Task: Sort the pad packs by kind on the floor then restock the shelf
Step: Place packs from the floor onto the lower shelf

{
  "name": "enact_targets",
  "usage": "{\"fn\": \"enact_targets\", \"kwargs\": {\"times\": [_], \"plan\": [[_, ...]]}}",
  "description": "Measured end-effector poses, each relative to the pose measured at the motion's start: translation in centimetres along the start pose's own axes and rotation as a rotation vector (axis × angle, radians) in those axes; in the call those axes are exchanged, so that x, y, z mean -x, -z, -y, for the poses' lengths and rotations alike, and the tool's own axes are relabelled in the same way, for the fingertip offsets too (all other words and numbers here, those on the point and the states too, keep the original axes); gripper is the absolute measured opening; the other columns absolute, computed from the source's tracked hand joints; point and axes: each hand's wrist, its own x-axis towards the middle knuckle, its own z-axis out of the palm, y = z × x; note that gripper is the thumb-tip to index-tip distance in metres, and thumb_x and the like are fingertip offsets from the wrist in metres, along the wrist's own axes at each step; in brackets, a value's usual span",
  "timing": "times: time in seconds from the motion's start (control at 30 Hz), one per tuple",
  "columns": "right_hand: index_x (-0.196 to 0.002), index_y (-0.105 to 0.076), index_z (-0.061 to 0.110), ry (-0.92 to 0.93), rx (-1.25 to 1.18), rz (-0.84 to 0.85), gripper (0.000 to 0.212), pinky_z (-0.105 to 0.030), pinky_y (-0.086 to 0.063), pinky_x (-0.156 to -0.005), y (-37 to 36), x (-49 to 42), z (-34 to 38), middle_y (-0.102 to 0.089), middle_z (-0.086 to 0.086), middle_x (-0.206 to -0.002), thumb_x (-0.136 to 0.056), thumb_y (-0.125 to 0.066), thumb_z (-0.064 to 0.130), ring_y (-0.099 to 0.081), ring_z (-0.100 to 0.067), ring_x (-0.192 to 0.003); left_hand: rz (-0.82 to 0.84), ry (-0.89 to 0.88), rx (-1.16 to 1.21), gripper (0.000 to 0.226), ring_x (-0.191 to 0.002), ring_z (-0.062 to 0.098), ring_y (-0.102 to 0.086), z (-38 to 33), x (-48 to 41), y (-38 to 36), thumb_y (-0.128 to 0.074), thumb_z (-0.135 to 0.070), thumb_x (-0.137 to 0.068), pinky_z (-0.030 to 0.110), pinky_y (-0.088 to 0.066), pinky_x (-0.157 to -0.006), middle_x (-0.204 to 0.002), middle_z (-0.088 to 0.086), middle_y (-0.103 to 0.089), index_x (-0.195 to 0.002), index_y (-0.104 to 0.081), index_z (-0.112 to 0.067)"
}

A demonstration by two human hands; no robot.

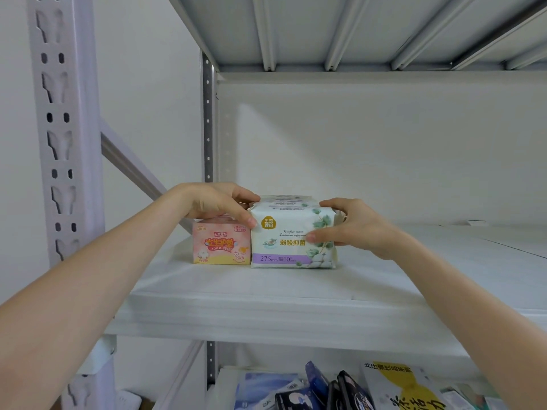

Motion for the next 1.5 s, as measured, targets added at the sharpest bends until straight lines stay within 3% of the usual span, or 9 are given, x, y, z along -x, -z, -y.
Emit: {"fn": "enact_targets", "kwargs": {"times": [0.13, 0.27, 0.4, 0.63, 0.73, 0.83, 1.13, 1.4, 1.5], "plan": [[-0.134, -0.051, 0.015, 0.004, -0.003, -0.014, 0.116, -0.038, -0.059, -0.081, -0.2, 0.4, 0.1, -0.069, -0.001, -0.109, -0.03, -0.088, 0.05, -0.07, -0.016, -0.094, -0.084, 0.005, -0.05, 0.104, -0.111, 0.008, -0.064, 0.1, 0.6, -0.2, -0.091, -0.031, -0.051, 0.031, -0.054, -0.091, -0.131, -0.01, -0.061, -0.143, -0.044, -0.018], [-0.14, -0.045, 0.017, -0.003, 0.04, -0.057, 0.118, -0.042, -0.053, -0.094, -0.3, 0.7, 0.1, -0.062, -0.001, -0.12, -0.036, -0.089, 0.05, -0.064, -0.02, -0.107, -0.161, -0.011, -0.109, 0.111, -0.118, -0.002, -0.054, 0.2, 1.4, -0.6, -0.091, -0.042, -0.049, 0.023, -0.052, -0.089, -0.139, -0.013, -0.052, -0.146, -0.04, -0.022], [-0.145, -0.037, 0.016, 0.022, 0.111, -0.118, 0.113, -0.043, -0.043, -0.105, -0.6, 0.9, 0.0, -0.051, 0.001, -0.137, -0.05, -0.09, 0.045, -0.053, -0.021, -0.122, -0.309, -0.075, -0.164, 0.116, -0.132, 0.001, -0.038, 0.3, 2.3, -1.7, -0.086, -0.052, -0.042, 0.03, -0.039, -0.107, -0.148, -0.011, -0.042, -0.145, -0.039, -0.028], [-0.147, -0.031, 0.017, 0.092, 0.199, -0.282, 0.103, -0.039, -0.041, -0.104, -1.9, 2.2, 0.0, -0.046, -0.002, -0.142, -0.064, -0.087, 0.042, -0.046, -0.021, -0.128, -0.682, -0.131, -0.285, 0.087, -0.141, 0.013, -0.033, 0.9, 3.9, -5.2, -0.082, -0.043, -0.07, 0.032, -0.028, -0.112, -0.151, -0.004, -0.04, -0.144, -0.042, -0.024], [-0.146, -0.032, 0.016, 0.18, 0.301, -0.361, 0.089, -0.034, -0.039, -0.099, -2.5, 3.6, 0.1, -0.044, -0.004, -0.144, -0.073, -0.081, 0.035, -0.045, -0.023, -0.128, -0.873, -0.179, -0.414, 0.078, -0.141, 0.021, -0.033, 1.2, 4.4, -7.9, -0.074, -0.041, -0.081, 0.041, -0.018, -0.119, -0.152, 0.002, -0.039, -0.146, -0.039, -0.016], [-0.145, -0.034, 0.018, 0.244, 0.446, -0.402, 0.074, -0.036, -0.038, -0.098, -2.9, 5.8, 0.4, -0.045, -0.003, -0.143, -0.083, -0.071, 0.035, -0.044, -0.025, -0.128, -0.961, -0.275, -0.537, 0.072, -0.143, 0.021, -0.03, 1.5, 5.4, -10.4, -0.067, -0.036, -0.087, 0.042, -0.008, -0.119, -0.154, 0.006, -0.034, -0.146, -0.037, -0.009], [-0.148, -0.028, 0.021, 0.242, 0.914, -0.375, 0.065, -0.044, -0.024, -0.111, -3.8, 14.6, 0.6, -0.03, -0.001, -0.155, -0.093, -0.049, 0.047, -0.031, -0.022, -0.139, -0.891, -0.349, -0.896, 0.063, -0.147, 0.024, -0.022, 1.4, 10.6, -16.2, -0.05, -0.042, -0.095, 0.044, -0.005, -0.12, -0.158, 0.006, -0.027, -0.148, -0.033, -0.014], [-0.148, -0.025, 0.017, 0.143, 1.088, -0.291, 0.064, -0.051, -0.012, -0.117, -4.8, 24.1, -2.2, -0.021, -0.006, -0.159, -0.094, -0.046, 0.045, -0.018, -0.022, -0.147, -0.769, -0.304, -1.053, 0.067, -0.15, 0.021, -0.008, 2.4, 15.3, -24.4, -0.039, -0.047, -0.096, 0.042, 0.007, -0.119, -0.162, 0.005, -0.014, -0.153, -0.019, -0.018], [-0.148, -0.025, 0.017, 0.113, 1.079, -0.277, 0.064, -0.052, -0.01, -0.117, -4.6, 27.2, -3.8, -0.021, -0.007, -0.159, -0.094, -0.046, 0.045, -0.017, -0.022, -0.147, -0.744, -0.295, -1.075, 0.067, -0.15, 0.023, -0.011, 2.5, 16.6, -27.7, -0.042, -0.046, -0.096, 0.044, 0.004, -0.119, -0.161, 0.007, -0.017, -0.152, -0.023, -0.016]]}}
